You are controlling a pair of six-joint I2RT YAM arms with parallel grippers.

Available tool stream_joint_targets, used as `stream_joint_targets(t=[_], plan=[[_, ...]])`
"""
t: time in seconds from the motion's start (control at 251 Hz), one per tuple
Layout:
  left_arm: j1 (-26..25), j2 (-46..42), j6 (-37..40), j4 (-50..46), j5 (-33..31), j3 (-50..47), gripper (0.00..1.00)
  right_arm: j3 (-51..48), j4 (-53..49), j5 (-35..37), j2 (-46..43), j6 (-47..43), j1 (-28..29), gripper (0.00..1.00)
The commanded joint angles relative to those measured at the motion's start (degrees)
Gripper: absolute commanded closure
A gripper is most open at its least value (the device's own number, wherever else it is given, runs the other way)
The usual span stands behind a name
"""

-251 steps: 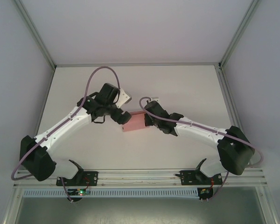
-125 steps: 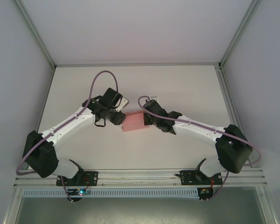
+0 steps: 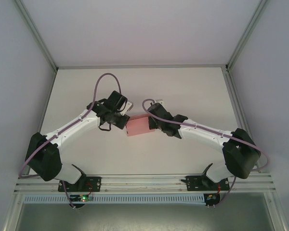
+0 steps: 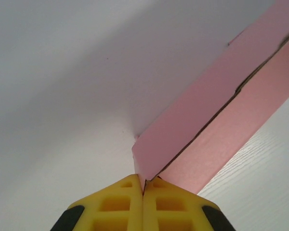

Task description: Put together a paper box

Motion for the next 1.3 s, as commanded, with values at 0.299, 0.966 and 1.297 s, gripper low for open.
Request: stream_joint_targets(t=[0.299,0.966,1.297], plan=[[-0.4,0.2,-19.0,-1.0,3.9,4.5,1.0,1.2,-7.9,10.2,3.9,5.5,5.1,1.0],[1.4,4.0,-30.6,4.7,8.5,4.9,1.0,1.0,-5.7,10.3,6.7,9.1,7.1,1.0],[1.4,2.2,-22.2,8.8,8.7,-3.7,1.0,0.6,-5.6,10.3,7.4,9.2,6.9,1.0]])
